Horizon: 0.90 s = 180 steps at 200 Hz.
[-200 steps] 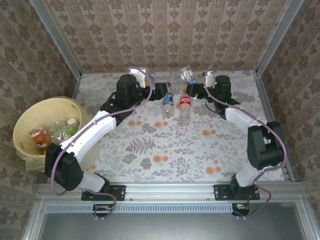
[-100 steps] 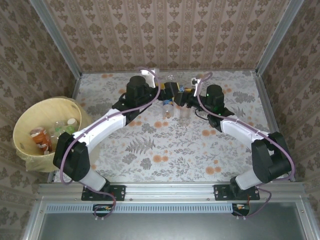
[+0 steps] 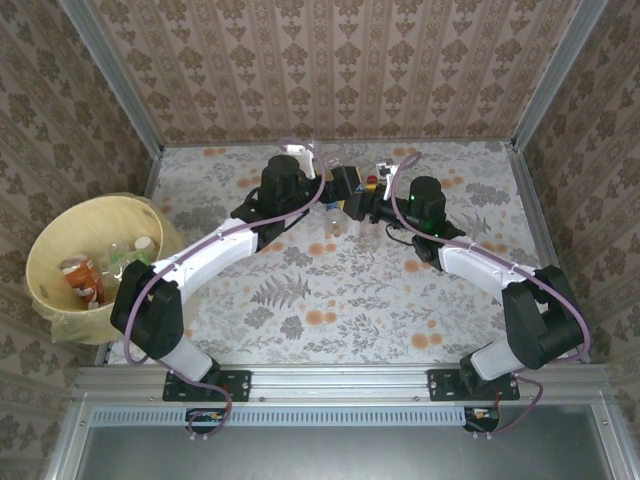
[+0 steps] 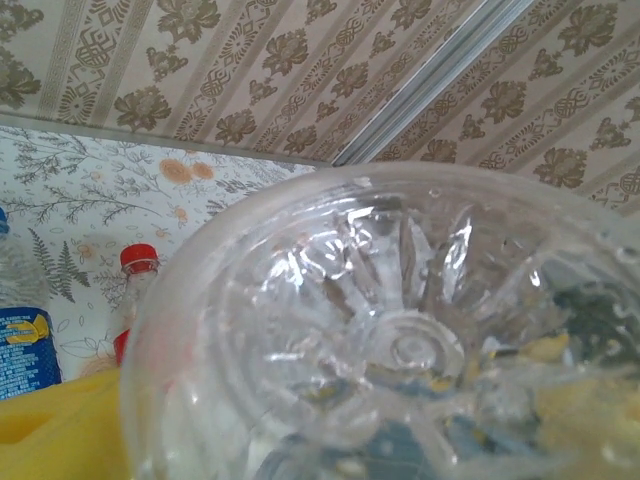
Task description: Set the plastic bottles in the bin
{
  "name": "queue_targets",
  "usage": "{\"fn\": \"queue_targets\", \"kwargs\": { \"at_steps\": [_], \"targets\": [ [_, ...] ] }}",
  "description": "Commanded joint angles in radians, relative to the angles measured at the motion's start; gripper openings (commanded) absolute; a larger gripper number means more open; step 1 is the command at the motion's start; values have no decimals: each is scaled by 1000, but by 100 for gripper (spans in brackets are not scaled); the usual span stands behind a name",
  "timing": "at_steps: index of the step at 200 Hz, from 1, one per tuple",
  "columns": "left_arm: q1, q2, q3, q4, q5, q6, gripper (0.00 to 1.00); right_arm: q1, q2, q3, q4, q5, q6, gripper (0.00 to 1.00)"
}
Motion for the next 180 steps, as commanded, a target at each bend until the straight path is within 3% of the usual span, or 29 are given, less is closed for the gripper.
{"fn": "queue_targets", "kwargs": {
  "at_steps": [1, 26, 50, 86, 131, 180],
  "targets": [
    [-1, 6, 20, -4, -8, -5, 86, 11, -28, 0, 60, -66, -18, 56],
    [-1, -5, 10, 22, 4, 0, 71, 13, -20, 2, 65, -76, -20, 58],
    [-1, -19, 2, 27, 2, 5, 64, 14, -18, 3, 68, -93, -25, 66],
    [5, -37, -14, 18, -23, 6, 62, 14, -38, -6, 40, -82, -60, 85],
    [21, -93, -30, -42, -82, 35, 62, 14, -132, -31, -54, -70, -187, 99],
    [44, -184, -31, -204, -206, 121, 62, 15, -237, -100, -102, 148, -270, 100]
  ]
}}
